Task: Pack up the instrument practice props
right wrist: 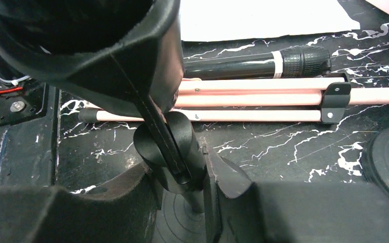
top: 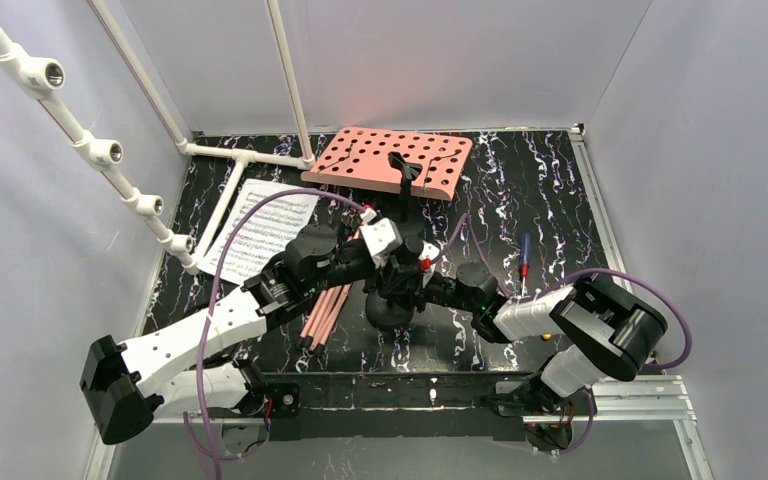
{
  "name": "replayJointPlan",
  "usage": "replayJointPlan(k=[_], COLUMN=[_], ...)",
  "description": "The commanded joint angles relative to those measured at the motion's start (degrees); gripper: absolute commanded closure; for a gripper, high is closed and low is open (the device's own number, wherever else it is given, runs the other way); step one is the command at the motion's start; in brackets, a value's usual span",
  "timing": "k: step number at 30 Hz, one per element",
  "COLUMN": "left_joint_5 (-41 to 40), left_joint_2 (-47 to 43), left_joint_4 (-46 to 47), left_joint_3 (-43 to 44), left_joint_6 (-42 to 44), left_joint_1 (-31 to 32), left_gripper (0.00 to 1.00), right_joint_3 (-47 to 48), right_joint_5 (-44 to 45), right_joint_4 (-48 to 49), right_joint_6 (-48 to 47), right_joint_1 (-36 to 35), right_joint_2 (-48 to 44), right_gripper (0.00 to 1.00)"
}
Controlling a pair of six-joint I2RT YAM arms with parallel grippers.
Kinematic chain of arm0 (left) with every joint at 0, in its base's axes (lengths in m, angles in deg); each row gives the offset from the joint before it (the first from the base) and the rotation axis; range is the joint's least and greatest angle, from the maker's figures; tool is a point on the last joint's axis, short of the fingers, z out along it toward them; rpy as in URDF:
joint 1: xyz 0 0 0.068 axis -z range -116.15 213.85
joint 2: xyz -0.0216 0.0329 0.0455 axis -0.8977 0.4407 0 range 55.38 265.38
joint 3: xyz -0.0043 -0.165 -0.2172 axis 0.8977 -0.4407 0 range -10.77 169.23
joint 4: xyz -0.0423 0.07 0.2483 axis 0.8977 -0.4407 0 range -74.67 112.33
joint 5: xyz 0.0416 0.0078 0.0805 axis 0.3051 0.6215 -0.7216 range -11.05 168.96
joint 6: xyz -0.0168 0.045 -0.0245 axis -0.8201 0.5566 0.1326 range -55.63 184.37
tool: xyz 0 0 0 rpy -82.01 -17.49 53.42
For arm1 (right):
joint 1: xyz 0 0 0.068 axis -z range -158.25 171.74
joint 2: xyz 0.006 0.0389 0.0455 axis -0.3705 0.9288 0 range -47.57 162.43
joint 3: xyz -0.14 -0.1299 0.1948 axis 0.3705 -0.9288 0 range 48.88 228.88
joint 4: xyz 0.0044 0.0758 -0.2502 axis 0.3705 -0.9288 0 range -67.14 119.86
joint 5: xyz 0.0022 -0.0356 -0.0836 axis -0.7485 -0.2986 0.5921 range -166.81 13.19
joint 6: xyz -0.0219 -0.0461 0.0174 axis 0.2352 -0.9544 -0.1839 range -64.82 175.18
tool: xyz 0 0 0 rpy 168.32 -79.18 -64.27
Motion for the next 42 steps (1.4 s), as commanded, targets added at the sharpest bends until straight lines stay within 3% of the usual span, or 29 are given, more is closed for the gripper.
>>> replayJointPlan(k=[1,15,23,31,33,34,38,42], left_joint_5=[13.01,11.75,-3.92,-23.07,-25.37,-25.03,-20.60,-17.89], left_joint_2=[-3.78,-6.66,-7.42,-1.70,-0.77,-0.39,0.60,2.47], left_joint_4=[20.36,17.96,-3.09,-30.33,-34.59,-36.59,-41.96,-45.18], left_joint_3=[14.29,18.48,23.47,32.10,32.64,32.79,31.95,30.25], left_joint_6=[-3.95,-5.75,-1.41,2.23,1.41,0.46,-4.13,-5.97], left_joint_1=[1.88,1.88,1.92,0.87,-1.46,-3.12,-12.12,-17.98], left_gripper=[1.00,1.00,1.00,1.00,1.00,1.00,1.00,1.00], right_joint_3=[-1.19,-0.87,-1.57,-3.72,-4.66,-5.22,-7.48,-9.57], right_joint_5=[7.74,7.94,8.04,7.59,7.71,7.89,9.04,9.11], right_joint_4=[-19.85,-20.07,-18.51,-14.73,-12.99,-12.12,-8.36,-4.82], right_joint_6=[0.30,0.43,0.48,0.67,0.68,0.70,0.63,0.52], right_joint_1=[1.79,1.79,1.71,1.77,1.74,1.72,1.72,1.73], right_joint_2=[5.15,5.81,5.12,2.99,1.88,1.26,-1.38,-3.92], right_gripper=[0.99,0.99,0.99,0.99,0.90,0.81,0.57,0.44])
